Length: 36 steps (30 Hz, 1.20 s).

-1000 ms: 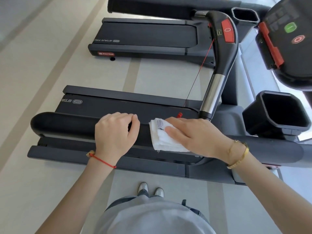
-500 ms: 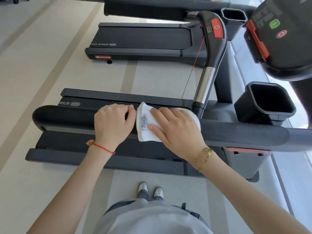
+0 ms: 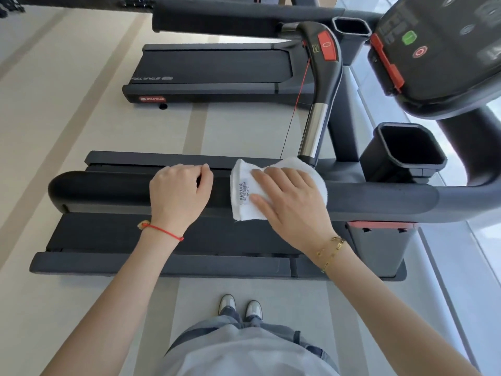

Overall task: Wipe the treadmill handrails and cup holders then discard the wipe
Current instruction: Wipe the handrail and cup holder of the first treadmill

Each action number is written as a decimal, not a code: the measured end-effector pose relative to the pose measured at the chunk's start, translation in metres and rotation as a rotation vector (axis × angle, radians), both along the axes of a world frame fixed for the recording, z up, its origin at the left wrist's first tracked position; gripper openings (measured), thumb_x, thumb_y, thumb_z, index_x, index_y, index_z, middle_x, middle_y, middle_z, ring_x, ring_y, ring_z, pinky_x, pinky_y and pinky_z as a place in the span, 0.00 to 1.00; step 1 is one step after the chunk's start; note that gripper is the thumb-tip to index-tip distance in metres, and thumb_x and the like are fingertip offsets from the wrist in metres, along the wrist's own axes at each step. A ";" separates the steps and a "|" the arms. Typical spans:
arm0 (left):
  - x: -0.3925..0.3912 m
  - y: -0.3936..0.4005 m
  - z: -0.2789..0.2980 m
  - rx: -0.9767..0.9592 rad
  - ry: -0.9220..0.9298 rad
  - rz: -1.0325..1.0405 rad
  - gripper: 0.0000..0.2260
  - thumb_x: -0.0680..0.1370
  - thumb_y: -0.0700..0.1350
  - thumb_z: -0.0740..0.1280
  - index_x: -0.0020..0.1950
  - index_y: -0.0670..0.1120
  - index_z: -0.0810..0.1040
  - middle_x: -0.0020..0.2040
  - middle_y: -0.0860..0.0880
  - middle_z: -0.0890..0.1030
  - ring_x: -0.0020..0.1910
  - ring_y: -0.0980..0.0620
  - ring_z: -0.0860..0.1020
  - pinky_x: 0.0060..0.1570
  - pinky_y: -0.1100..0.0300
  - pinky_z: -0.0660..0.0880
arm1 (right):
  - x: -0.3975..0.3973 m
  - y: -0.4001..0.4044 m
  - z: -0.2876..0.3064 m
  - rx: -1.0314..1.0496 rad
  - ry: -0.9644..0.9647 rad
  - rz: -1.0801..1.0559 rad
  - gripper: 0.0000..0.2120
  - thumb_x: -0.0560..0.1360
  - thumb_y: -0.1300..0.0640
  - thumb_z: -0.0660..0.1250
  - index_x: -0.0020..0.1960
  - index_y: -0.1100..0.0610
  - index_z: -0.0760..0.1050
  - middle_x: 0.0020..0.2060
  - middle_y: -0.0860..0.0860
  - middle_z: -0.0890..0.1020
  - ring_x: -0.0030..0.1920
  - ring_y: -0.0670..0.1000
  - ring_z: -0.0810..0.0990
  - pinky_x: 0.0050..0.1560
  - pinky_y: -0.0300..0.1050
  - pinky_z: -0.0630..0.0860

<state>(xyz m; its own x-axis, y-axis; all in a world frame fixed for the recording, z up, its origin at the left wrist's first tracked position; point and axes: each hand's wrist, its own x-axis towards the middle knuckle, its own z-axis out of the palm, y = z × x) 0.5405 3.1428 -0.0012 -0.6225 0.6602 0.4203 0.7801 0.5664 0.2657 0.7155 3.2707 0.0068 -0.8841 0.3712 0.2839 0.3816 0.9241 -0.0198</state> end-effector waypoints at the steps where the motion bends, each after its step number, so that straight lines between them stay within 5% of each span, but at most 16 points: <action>1: 0.000 0.000 0.000 -0.009 -0.029 0.001 0.22 0.82 0.45 0.60 0.27 0.43 0.71 0.23 0.47 0.70 0.25 0.44 0.70 0.33 0.58 0.61 | 0.009 0.005 -0.001 -0.001 0.015 -0.012 0.22 0.83 0.42 0.48 0.67 0.53 0.71 0.55 0.50 0.77 0.51 0.55 0.74 0.55 0.52 0.70; 6: 0.013 0.011 0.011 0.020 -0.144 -0.055 0.20 0.83 0.47 0.57 0.36 0.41 0.80 0.27 0.45 0.76 0.28 0.42 0.75 0.38 0.52 0.74 | 0.047 0.026 -0.006 0.002 0.112 -0.161 0.22 0.83 0.43 0.50 0.65 0.55 0.73 0.56 0.50 0.78 0.55 0.55 0.74 0.59 0.49 0.67; 9: 0.033 0.027 0.014 0.064 -0.143 -0.191 0.18 0.82 0.46 0.60 0.33 0.43 0.73 0.27 0.50 0.73 0.26 0.47 0.72 0.32 0.58 0.66 | 0.054 0.031 -0.006 -0.011 0.172 -0.230 0.21 0.82 0.43 0.52 0.62 0.56 0.74 0.54 0.51 0.79 0.54 0.55 0.74 0.58 0.49 0.68; 16: 0.075 0.067 0.009 0.046 -0.141 -0.310 0.15 0.82 0.48 0.59 0.39 0.45 0.78 0.32 0.50 0.77 0.31 0.52 0.72 0.29 0.67 0.57 | 0.091 0.065 0.001 -0.038 0.230 -0.360 0.20 0.81 0.45 0.52 0.56 0.55 0.77 0.49 0.50 0.81 0.51 0.55 0.75 0.56 0.50 0.68; 24: 0.114 0.105 0.012 0.044 -0.155 -0.288 0.18 0.83 0.48 0.59 0.34 0.46 0.72 0.28 0.52 0.71 0.25 0.52 0.69 0.24 0.66 0.59 | 0.136 0.112 0.017 -0.107 0.067 -0.277 0.21 0.80 0.42 0.49 0.55 0.51 0.76 0.46 0.47 0.80 0.49 0.54 0.76 0.55 0.48 0.66; 30: 0.122 0.111 0.008 0.054 -0.115 -0.179 0.16 0.81 0.48 0.61 0.36 0.47 0.78 0.28 0.53 0.75 0.26 0.52 0.72 0.24 0.62 0.68 | 0.131 0.115 0.022 -0.048 -0.148 -0.203 0.23 0.78 0.41 0.45 0.58 0.51 0.73 0.47 0.48 0.77 0.47 0.54 0.74 0.51 0.51 0.66; 36: 0.122 0.113 0.004 0.038 -0.025 -0.111 0.16 0.81 0.47 0.62 0.34 0.47 0.76 0.27 0.53 0.73 0.24 0.50 0.70 0.24 0.65 0.55 | 0.093 0.098 0.019 -0.048 -0.185 0.015 0.25 0.81 0.42 0.42 0.60 0.54 0.71 0.45 0.49 0.76 0.42 0.54 0.73 0.46 0.50 0.69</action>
